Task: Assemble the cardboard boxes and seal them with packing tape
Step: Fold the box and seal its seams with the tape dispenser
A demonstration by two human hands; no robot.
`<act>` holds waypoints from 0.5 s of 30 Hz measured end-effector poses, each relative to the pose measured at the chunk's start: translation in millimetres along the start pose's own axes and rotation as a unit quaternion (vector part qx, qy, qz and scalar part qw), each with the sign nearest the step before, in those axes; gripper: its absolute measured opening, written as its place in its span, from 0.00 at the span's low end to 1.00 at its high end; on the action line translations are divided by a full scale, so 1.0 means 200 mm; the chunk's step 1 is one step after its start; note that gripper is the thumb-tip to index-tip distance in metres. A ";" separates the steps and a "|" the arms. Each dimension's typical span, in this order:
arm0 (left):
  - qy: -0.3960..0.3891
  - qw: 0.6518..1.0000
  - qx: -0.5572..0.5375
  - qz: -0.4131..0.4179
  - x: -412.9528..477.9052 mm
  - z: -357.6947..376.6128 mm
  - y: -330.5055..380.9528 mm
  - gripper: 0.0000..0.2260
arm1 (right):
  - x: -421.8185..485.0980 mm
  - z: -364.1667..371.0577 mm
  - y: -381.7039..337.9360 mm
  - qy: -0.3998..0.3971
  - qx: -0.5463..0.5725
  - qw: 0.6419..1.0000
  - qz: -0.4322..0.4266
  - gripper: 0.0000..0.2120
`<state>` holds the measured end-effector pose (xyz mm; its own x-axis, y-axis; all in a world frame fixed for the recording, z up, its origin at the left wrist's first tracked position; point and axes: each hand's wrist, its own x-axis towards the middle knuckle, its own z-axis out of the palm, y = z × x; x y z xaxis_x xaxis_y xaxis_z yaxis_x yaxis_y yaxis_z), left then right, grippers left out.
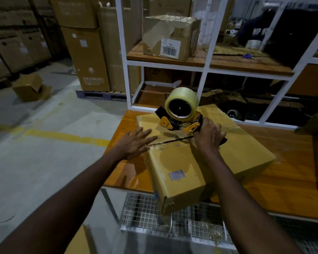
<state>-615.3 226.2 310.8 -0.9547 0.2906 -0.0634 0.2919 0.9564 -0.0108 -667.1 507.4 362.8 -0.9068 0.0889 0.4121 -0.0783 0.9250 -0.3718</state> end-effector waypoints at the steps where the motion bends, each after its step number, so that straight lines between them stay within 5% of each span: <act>1: -0.011 1.000 0.008 0.014 0.01 0.00 -0.03 0.32 | 0.00 0.00 0.01 0.001 0.001 1.000 0.002 0.10; 7: 0.094 0.994 -0.061 -0.002 -0.03 0.14 0.09 0.33 | -0.02 -0.01 0.07 0.004 -0.003 1.000 0.004 0.10; 15: 0.198 0.968 -0.103 -0.117 -0.10 0.25 0.73 0.26 | -0.07 -0.11 0.24 0.008 0.024 1.000 -0.009 0.10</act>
<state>-550.0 358.7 261.6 -0.9524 0.0142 0.3047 0.0859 0.9710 0.2232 -649.1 559.1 358.1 -0.8982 0.0779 0.4326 -0.1152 0.9080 -0.4028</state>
